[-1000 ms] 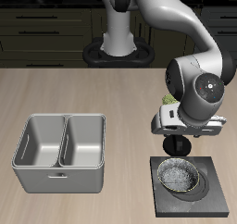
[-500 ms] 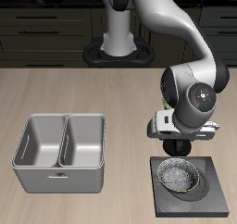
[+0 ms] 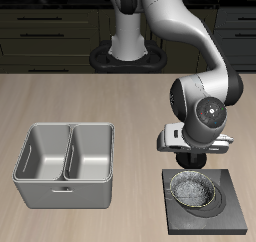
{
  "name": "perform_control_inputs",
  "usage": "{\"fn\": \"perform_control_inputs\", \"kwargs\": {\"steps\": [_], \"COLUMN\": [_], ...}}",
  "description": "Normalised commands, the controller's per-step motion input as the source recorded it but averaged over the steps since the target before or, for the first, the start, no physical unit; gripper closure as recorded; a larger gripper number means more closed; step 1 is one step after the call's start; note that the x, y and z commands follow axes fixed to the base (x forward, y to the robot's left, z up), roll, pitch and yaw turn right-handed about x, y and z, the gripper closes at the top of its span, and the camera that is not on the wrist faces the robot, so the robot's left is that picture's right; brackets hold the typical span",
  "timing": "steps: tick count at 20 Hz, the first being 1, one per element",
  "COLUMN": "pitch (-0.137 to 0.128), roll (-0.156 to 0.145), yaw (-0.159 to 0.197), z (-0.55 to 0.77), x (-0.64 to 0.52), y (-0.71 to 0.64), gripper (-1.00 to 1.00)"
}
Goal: Place the black bowl on the flat stove and turn on the flat stove
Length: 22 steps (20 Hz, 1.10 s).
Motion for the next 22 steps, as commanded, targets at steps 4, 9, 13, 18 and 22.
{"fn": "perform_control_inputs", "kwargs": {"steps": [4, 9, 13, 18, 22], "pitch": [-0.013, -0.022, -0.021, -0.060, -0.059], "roll": [0.004, 0.002, -0.008, -0.005, -0.046], "yaw": [-0.042, -0.020, -0.004, 0.066, 0.086], "z": [0.10, 0.13, 0.11, 0.18, 0.25], "x": [-0.10, -0.04, -0.02, 0.01, 0.01], "y": [-0.12, -0.08, -0.07, -0.22, -0.49], "gripper": [1.00, 1.00, 1.00, 1.00, 1.00]}}
